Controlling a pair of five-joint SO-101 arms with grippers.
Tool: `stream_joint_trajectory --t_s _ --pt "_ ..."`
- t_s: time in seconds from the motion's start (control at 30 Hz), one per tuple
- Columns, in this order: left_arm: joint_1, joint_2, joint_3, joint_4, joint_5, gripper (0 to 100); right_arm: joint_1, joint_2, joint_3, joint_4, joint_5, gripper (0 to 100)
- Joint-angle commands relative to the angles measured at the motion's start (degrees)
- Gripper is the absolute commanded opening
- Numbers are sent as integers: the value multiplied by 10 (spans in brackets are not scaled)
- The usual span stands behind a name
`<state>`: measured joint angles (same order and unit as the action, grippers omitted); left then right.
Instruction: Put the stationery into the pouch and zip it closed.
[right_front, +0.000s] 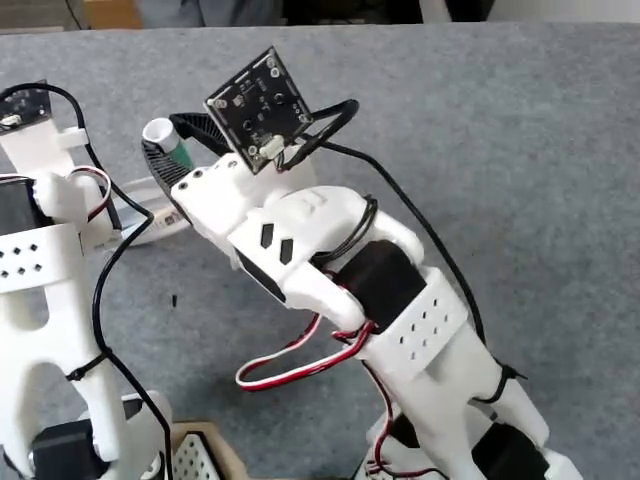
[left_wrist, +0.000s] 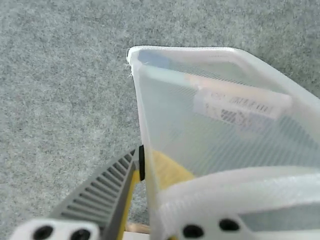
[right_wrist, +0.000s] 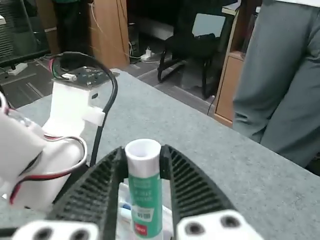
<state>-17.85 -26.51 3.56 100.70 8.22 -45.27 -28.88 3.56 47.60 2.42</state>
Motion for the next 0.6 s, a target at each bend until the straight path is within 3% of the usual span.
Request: stream_joint_trajectory --t_s 0.0,0.57 --pt "11 -10 -20 1 3 29 -6 0 -34 -12 -10 12" --pt "-6 -8 -21 0 3 29 -4 -6 118 -130 -47 12"
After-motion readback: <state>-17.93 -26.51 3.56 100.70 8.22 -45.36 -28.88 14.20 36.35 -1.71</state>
